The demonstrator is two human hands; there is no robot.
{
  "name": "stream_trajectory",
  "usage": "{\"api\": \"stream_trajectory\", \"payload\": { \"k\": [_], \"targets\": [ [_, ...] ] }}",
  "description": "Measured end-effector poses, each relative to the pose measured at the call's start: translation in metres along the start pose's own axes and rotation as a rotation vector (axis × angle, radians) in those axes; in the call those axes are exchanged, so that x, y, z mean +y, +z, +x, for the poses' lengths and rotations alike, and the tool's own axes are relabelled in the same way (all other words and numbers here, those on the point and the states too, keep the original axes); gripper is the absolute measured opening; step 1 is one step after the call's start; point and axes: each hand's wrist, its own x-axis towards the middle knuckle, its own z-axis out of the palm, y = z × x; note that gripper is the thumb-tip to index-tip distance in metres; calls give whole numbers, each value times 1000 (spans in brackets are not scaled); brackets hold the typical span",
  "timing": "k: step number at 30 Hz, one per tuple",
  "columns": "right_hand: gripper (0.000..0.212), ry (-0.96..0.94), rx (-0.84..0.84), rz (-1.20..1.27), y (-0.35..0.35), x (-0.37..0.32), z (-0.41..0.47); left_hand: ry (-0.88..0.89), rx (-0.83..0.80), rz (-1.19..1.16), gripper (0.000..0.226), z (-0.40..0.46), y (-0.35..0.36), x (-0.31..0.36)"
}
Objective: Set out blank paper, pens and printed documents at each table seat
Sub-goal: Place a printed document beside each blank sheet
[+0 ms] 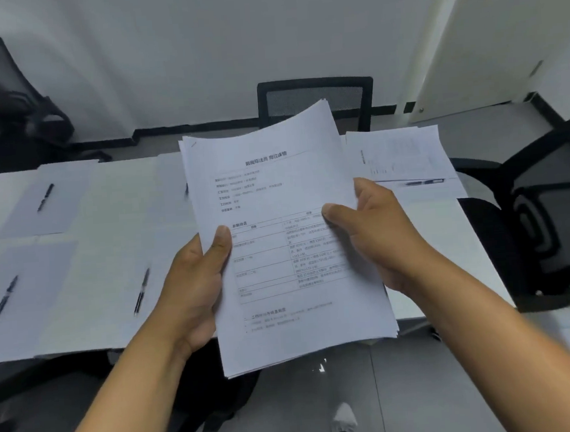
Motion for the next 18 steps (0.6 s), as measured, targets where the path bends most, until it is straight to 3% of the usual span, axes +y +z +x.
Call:
{"api": "stream_trajectory", "payload": {
  "k": [7,18],
  "targets": [
    [16,93,43,-19,-36,70,30,-103,10,57,33,49,29,-62],
    [11,183,118,-70,-50,152,68,-240,-105,88,28,118,27,-129]
  ]
}}
